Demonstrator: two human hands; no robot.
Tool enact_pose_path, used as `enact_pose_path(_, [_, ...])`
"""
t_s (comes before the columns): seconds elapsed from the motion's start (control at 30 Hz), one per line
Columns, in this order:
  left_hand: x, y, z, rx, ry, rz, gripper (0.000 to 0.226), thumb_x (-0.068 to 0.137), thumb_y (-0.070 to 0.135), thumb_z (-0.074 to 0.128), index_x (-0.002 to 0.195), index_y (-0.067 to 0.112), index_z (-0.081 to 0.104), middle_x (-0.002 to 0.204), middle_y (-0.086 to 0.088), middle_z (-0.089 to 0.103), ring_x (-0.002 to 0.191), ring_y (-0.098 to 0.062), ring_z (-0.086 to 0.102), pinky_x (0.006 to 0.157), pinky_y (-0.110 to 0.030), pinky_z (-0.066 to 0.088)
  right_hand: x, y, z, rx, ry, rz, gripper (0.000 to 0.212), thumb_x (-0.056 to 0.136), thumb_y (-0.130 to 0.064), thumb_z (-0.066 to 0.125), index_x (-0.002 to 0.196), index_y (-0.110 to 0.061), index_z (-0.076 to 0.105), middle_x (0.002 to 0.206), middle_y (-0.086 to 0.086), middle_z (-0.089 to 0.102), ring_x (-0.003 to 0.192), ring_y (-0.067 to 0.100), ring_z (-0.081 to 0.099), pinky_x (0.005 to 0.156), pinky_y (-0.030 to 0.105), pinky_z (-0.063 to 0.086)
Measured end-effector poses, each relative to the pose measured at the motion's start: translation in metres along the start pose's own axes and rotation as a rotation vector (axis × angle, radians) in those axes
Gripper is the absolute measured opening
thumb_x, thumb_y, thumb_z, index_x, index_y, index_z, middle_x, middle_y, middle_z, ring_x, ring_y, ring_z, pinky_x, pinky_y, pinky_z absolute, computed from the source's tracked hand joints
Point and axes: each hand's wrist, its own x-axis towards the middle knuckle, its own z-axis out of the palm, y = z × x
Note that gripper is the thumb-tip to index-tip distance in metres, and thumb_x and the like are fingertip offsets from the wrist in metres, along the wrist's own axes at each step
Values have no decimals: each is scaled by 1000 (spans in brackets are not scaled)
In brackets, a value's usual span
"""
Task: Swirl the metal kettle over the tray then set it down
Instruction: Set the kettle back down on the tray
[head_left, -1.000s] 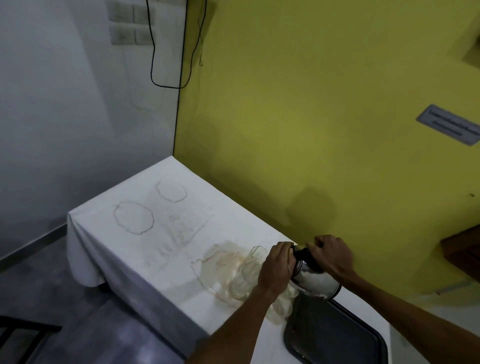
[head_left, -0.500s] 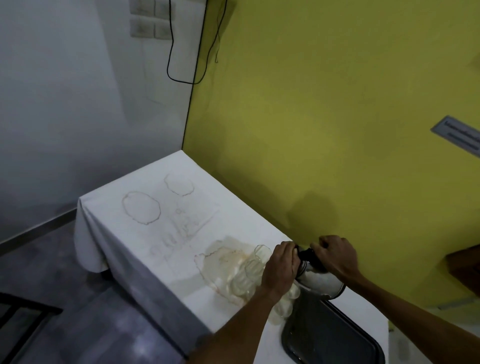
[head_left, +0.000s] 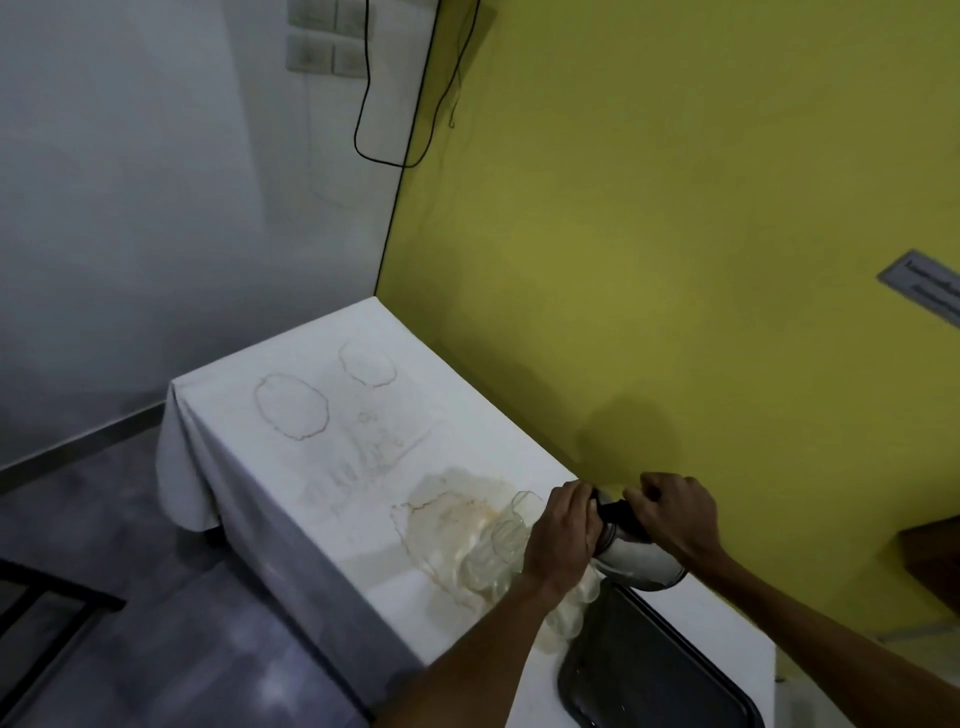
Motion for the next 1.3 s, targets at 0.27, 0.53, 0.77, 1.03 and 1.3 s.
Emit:
enact_pose_path(0.27, [6,-1,-3,35,-78,66,53,105,42,15,116,9,55,115,-9,60,101,-24,54,80,-41,51,-15,15,15,157,34,76,37,74,-36,49,46,-18,33,43,-4,30,41,17,32,47,29,28])
enact_pose_path(0.53, [11,6,8,65,-206,137,35,103,29,36,123,9,57,122,-10,61,109,-25,54,94,-38,47,-47,41,40,523,68,399,44,77,-40,53,51,-6,43,48,6,39,50,20,38,53,33,32])
enact_pose_path(0.77, [17,31,29,118,-366,178,50,92,43,40,127,10,56,126,-10,59,116,-25,53,97,-38,45,-95,63,63,1003,132,799,27,83,-20,62,58,-12,64,62,13,64,69,28,55,68,39,44])
enact_pose_path(1.03, [13,77,101,352,-583,455,41,92,46,55,106,9,63,108,-13,62,96,-34,60,71,-42,51,-165,99,44,1405,412,1020,27,94,-30,65,79,-11,75,66,-1,74,69,19,65,71,34,51])
enact_pose_path(1.3, [-19,101,178,364,-807,461,34,101,45,46,112,13,52,115,-13,58,93,-39,60,72,-49,52,-218,135,61,1357,443,986,28,82,-31,80,79,-10,62,72,2,63,68,15,57,63,27,44])
